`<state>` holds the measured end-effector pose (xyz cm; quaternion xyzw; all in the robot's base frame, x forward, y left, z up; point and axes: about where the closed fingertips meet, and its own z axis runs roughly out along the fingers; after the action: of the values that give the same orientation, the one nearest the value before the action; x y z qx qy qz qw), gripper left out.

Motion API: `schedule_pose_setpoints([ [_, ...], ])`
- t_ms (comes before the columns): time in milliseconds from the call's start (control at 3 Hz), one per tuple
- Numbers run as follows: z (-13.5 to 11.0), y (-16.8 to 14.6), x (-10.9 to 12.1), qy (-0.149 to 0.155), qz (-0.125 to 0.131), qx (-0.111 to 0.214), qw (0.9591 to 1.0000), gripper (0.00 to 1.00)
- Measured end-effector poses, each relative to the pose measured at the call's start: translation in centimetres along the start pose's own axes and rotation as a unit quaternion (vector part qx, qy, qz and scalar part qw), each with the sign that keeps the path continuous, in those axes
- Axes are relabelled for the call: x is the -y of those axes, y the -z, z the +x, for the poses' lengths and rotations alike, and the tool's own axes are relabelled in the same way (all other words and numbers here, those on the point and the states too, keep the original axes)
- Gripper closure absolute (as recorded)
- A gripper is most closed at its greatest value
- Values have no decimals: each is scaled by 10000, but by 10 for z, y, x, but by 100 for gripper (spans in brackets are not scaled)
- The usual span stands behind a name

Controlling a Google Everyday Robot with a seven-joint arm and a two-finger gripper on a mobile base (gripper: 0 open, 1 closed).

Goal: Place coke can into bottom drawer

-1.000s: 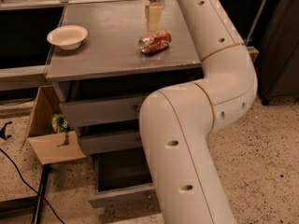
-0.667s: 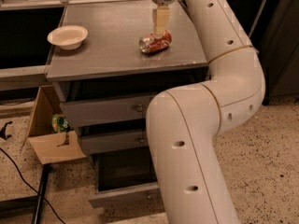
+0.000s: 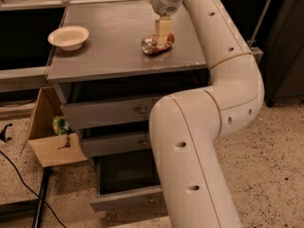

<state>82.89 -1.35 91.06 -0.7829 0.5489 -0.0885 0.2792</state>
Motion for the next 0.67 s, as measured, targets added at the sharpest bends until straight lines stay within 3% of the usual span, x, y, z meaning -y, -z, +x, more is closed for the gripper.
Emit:
schedule_pose_setpoints([
  [667,-6,-24,-5,79,-120,143,9998,0],
])
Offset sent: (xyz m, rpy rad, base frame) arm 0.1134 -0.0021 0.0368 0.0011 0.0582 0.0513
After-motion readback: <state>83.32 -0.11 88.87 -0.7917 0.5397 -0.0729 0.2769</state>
